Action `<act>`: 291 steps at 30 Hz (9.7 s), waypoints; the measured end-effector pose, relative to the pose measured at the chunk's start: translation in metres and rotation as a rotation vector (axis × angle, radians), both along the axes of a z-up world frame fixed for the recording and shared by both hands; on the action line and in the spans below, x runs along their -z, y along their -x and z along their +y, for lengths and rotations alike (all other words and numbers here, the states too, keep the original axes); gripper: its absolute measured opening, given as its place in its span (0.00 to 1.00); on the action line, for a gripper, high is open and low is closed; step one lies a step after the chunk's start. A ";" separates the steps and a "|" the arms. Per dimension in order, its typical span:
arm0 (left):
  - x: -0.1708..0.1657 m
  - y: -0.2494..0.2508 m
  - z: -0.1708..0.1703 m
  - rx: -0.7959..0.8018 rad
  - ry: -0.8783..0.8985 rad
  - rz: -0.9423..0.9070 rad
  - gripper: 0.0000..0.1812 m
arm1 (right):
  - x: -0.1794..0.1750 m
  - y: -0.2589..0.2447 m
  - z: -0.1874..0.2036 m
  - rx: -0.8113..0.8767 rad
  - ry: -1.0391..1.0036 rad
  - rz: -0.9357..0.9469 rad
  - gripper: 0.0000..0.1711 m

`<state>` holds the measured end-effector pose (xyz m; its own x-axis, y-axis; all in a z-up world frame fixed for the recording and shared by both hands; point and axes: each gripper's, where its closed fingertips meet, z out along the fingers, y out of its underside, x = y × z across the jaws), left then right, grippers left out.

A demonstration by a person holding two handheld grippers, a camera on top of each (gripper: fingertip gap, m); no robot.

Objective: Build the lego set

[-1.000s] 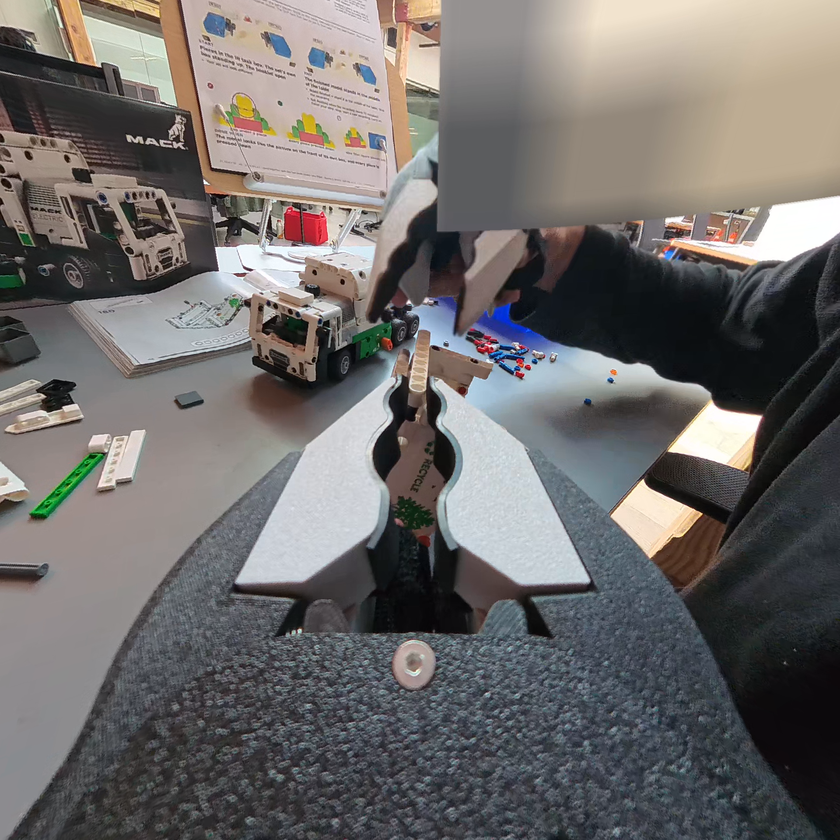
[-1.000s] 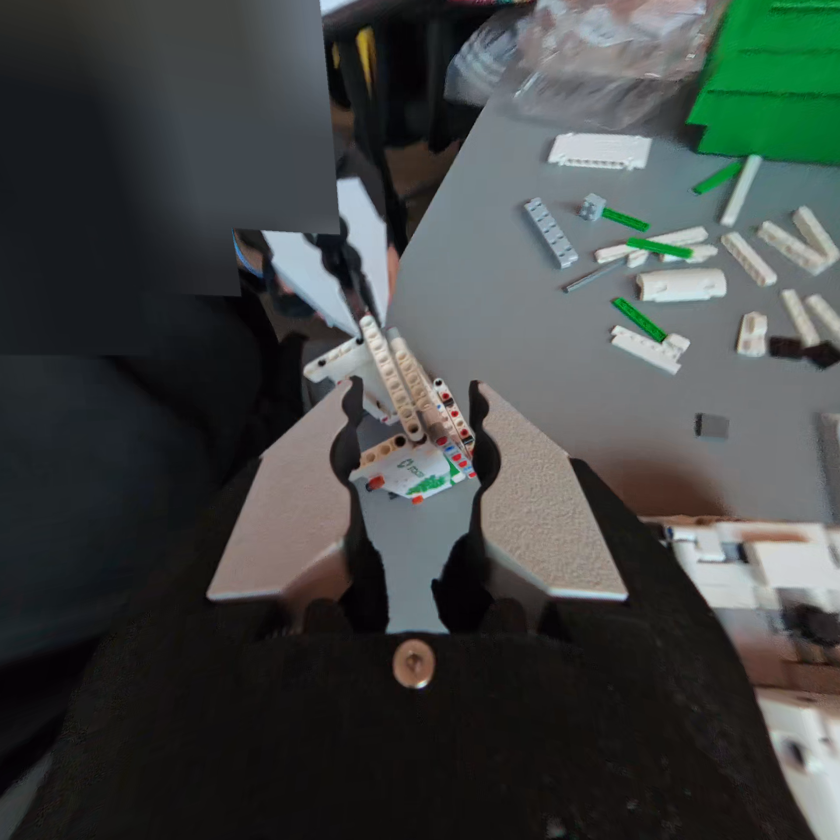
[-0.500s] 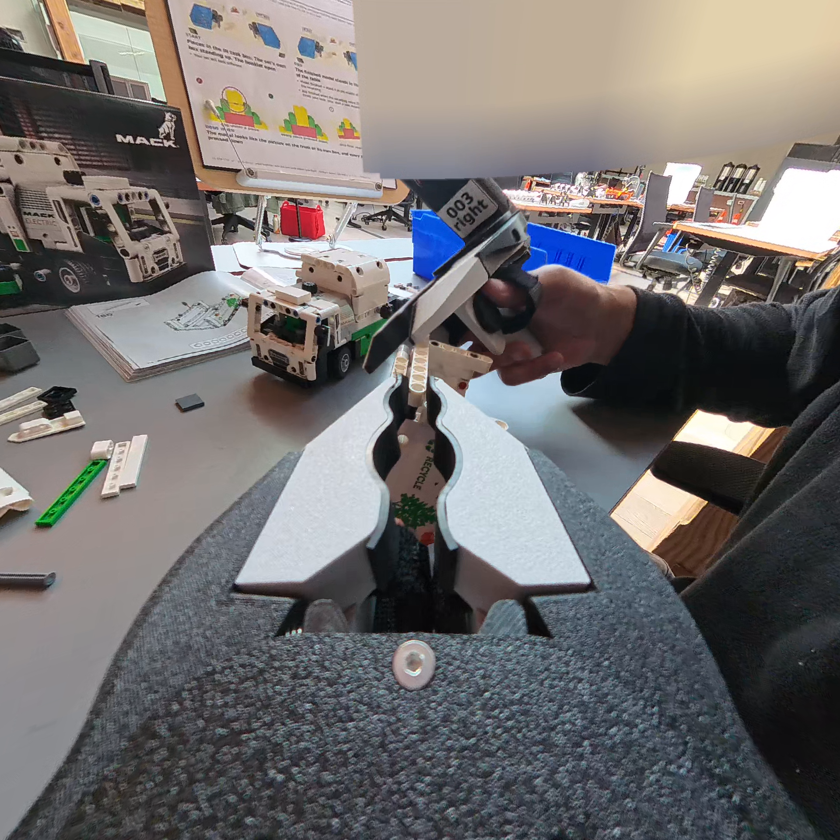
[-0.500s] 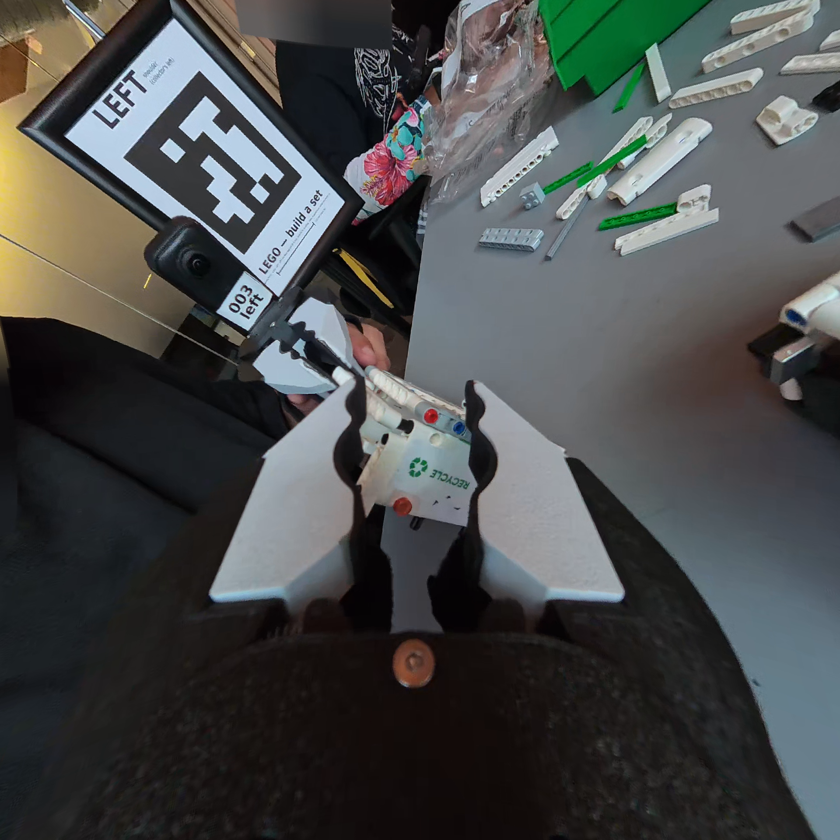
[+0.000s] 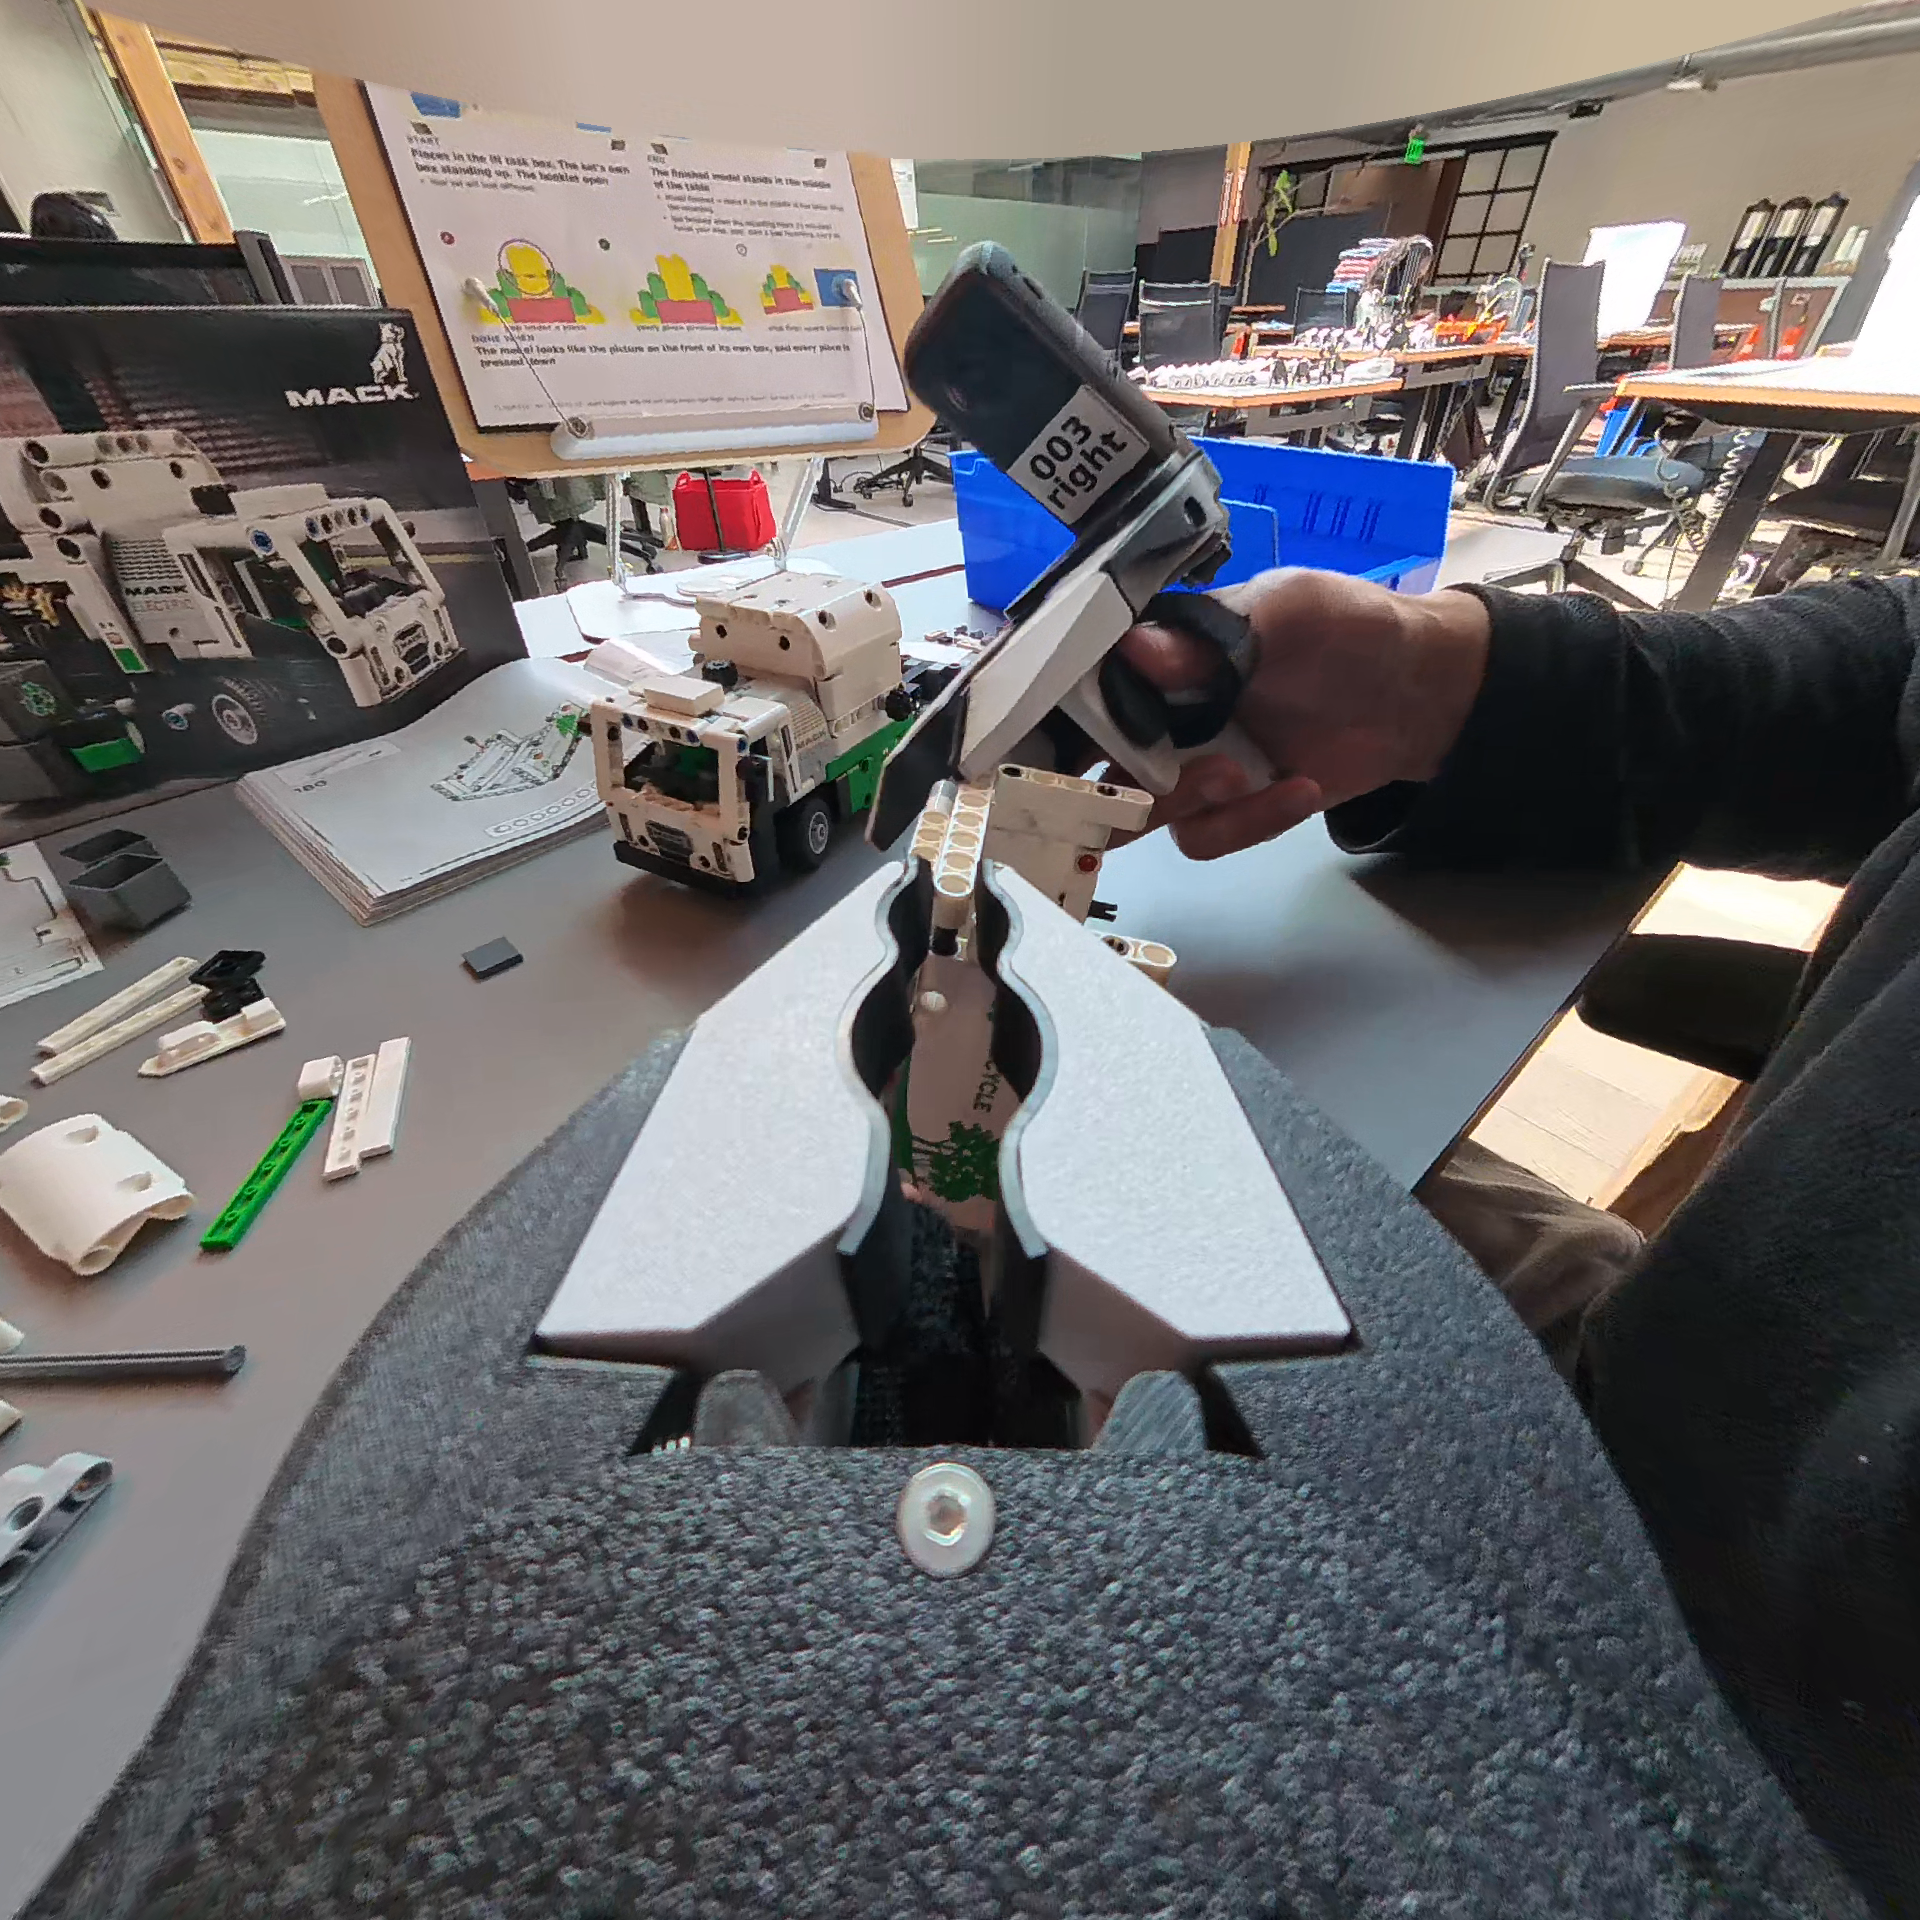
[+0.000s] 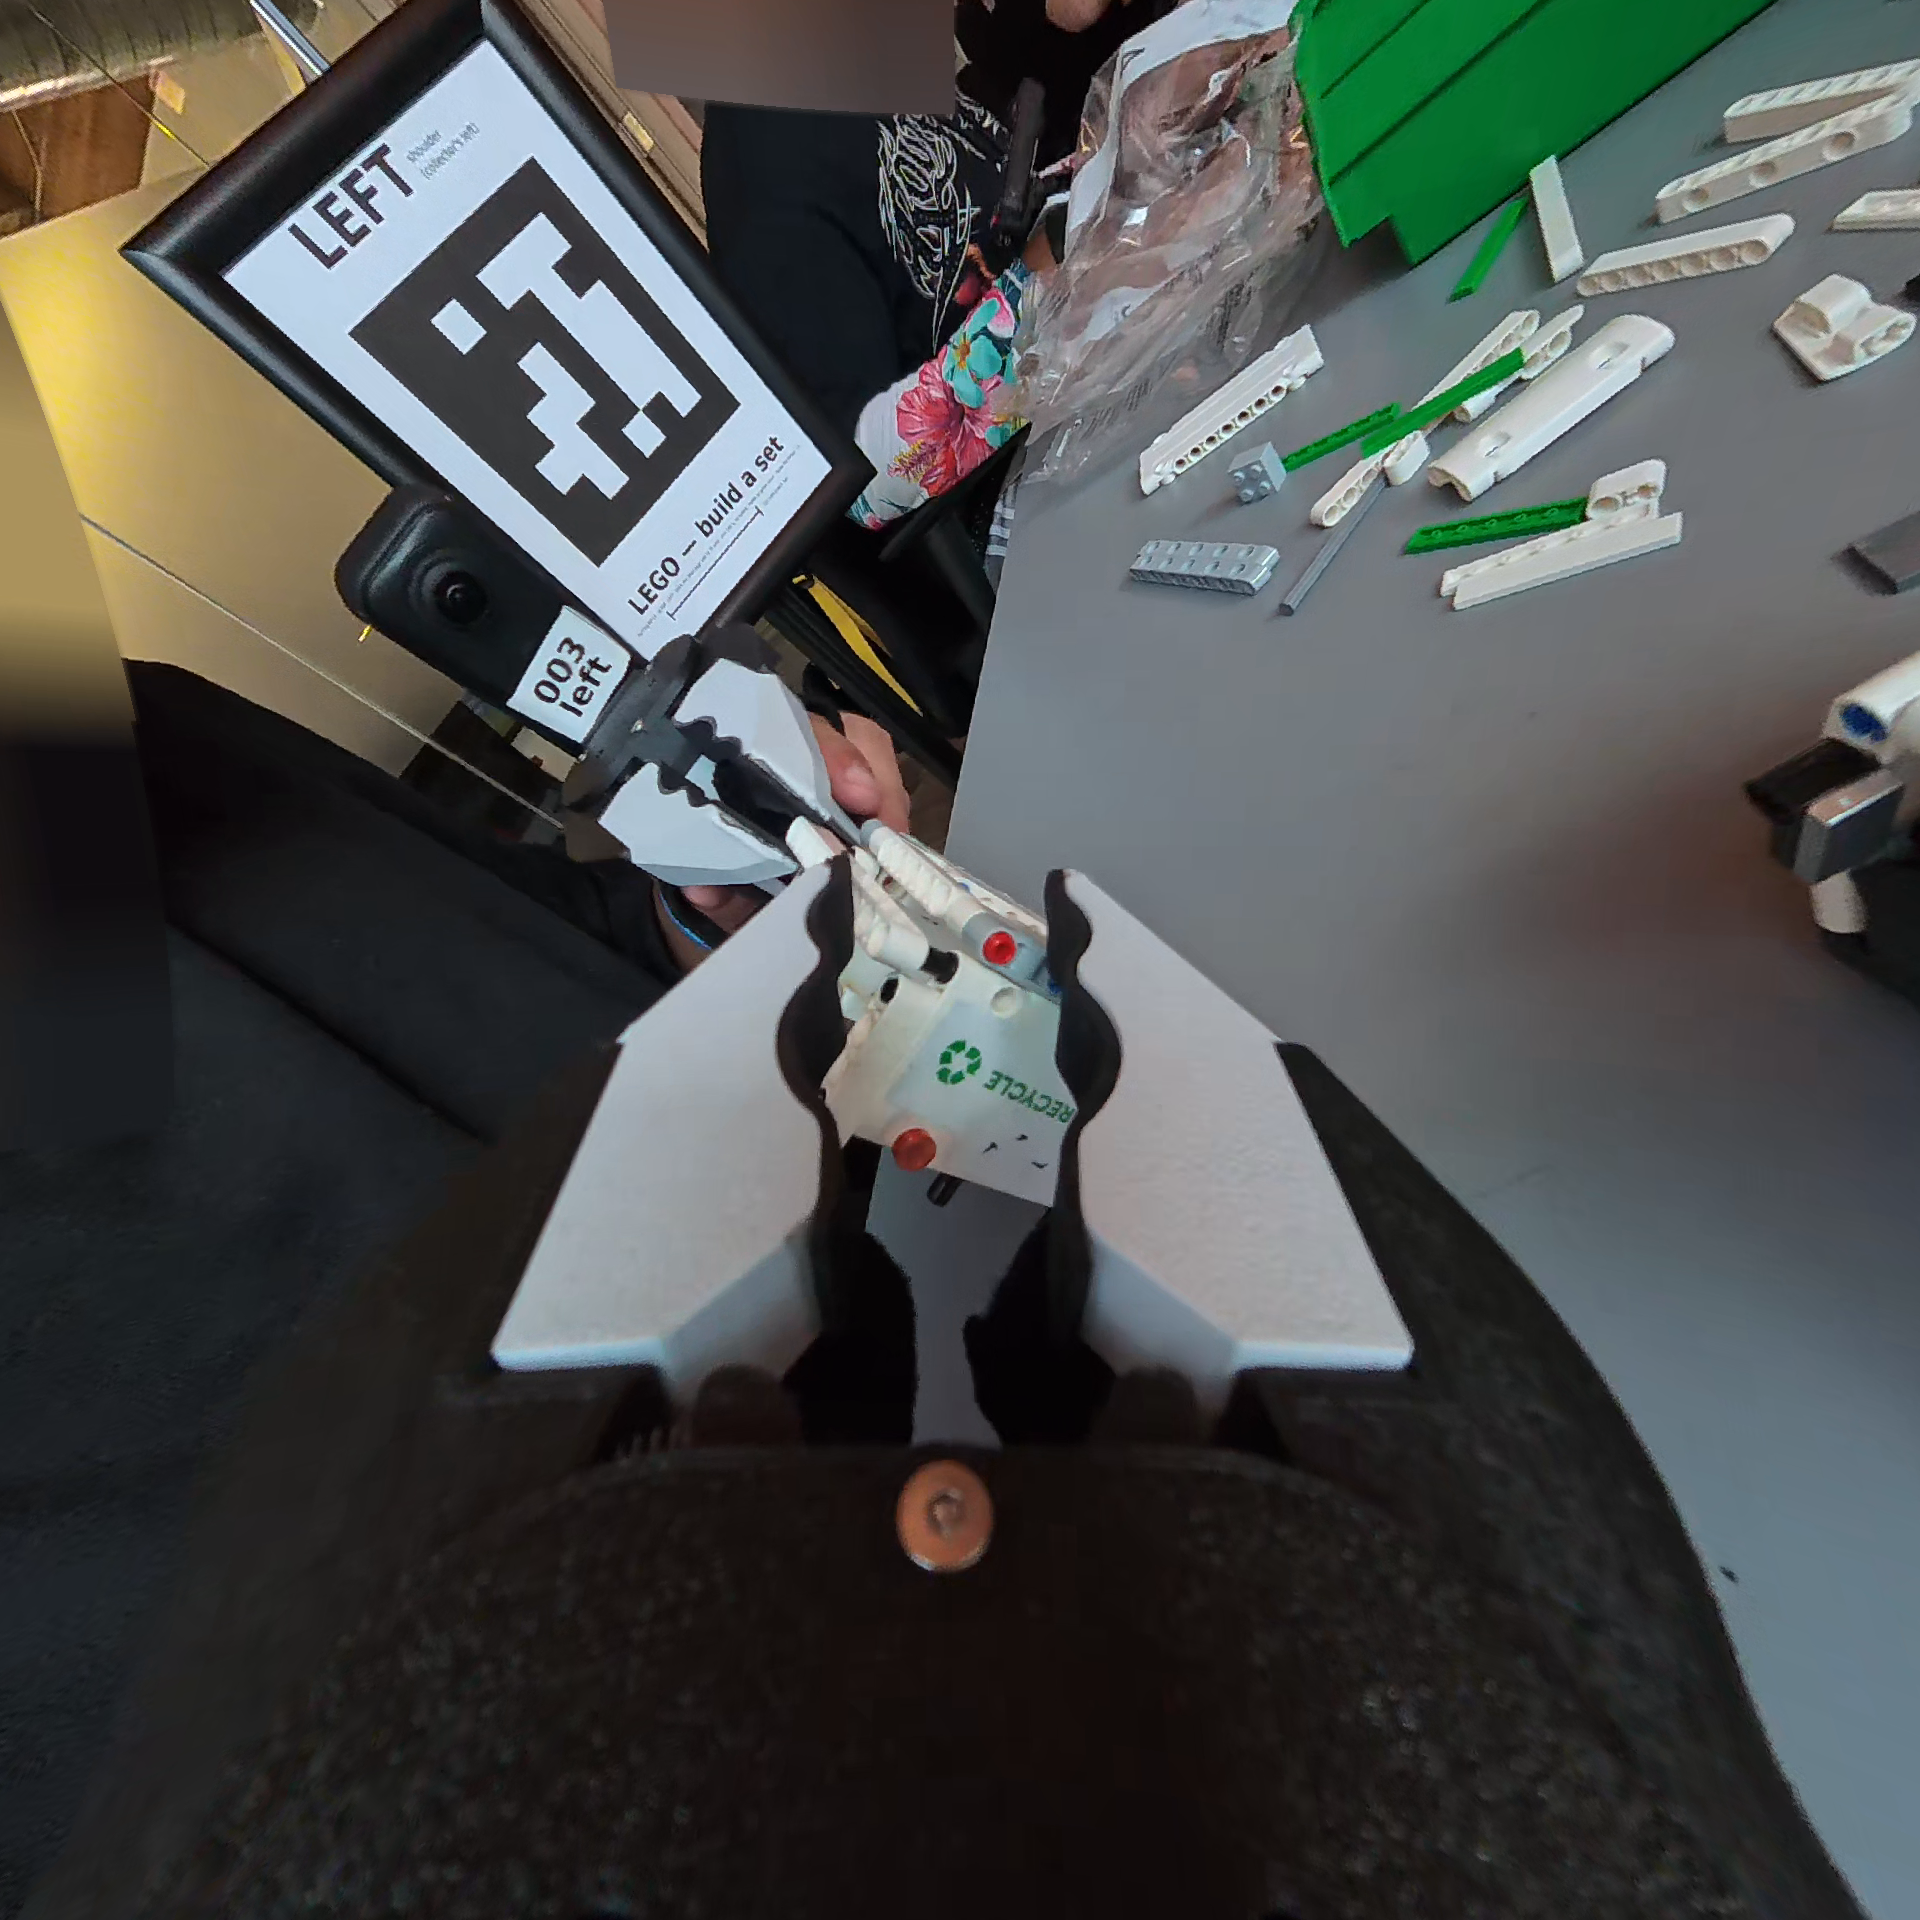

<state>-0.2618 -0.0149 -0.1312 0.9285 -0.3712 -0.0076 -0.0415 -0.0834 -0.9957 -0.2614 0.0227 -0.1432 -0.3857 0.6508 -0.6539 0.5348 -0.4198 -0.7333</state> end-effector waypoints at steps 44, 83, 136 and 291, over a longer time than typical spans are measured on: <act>0.001 0.006 0.015 0.107 0.126 -0.597 0.09 | -0.001 -0.001 -0.001 -0.030 0.048 0.048 0.18; 0.001 0.005 0.023 0.291 0.220 -0.675 0.09 | 0.002 -0.003 -0.005 -0.069 0.193 -0.063 0.19; 0.044 -0.010 0.009 0.259 0.166 0.217 0.51 | 0.003 -0.009 0.005 -0.049 0.268 -0.059 0.24; -0.041 -0.002 0.010 -0.376 -0.450 0.668 0.34 | -0.033 -0.008 -0.023 -0.062 0.019 0.092 0.74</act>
